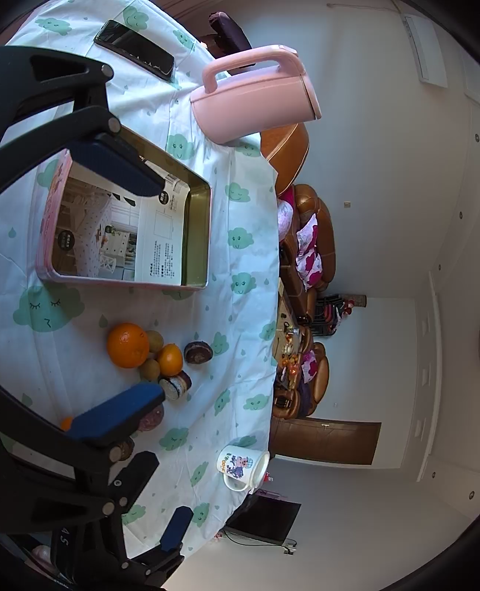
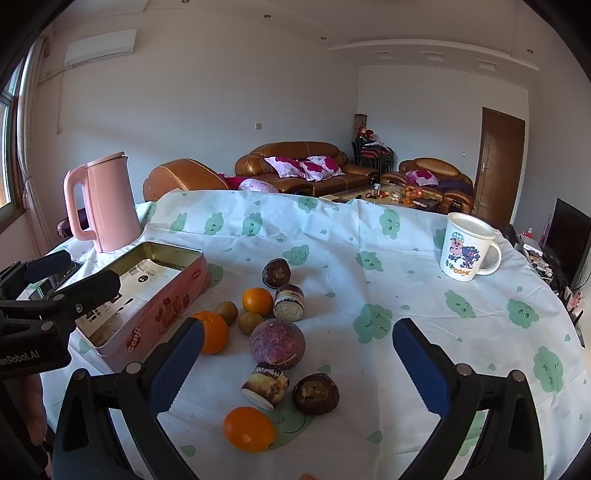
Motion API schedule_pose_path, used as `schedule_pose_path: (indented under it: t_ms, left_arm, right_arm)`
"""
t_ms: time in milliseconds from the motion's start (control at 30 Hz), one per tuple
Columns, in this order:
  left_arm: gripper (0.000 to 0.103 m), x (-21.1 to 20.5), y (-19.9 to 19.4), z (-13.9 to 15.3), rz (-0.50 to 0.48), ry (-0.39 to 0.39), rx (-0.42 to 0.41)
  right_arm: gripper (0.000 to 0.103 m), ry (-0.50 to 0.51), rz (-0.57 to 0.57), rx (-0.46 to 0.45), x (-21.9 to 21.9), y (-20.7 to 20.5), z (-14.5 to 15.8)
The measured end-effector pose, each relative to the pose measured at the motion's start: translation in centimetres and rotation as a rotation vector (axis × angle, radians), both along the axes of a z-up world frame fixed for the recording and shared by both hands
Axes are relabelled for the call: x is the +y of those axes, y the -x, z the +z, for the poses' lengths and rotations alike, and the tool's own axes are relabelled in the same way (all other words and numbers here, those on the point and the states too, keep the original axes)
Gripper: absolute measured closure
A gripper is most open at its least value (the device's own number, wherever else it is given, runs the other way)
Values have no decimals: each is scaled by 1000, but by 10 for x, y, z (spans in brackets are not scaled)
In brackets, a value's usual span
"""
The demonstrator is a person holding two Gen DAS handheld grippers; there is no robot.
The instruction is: Organize fruits
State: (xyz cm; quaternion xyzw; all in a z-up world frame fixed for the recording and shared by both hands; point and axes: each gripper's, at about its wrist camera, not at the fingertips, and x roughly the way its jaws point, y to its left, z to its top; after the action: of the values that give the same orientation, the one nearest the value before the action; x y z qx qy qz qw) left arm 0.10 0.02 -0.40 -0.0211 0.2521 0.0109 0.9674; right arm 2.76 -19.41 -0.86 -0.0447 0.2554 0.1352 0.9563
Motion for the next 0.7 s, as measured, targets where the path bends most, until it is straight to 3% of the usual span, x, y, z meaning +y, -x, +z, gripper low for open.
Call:
schedule_pose_path:
  t_ms: [700]
  left_arm:
    - [0,-1,1,0,0,-4,0]
  right_arm:
    - [1,-3,-4,11,-3,-1,-2]
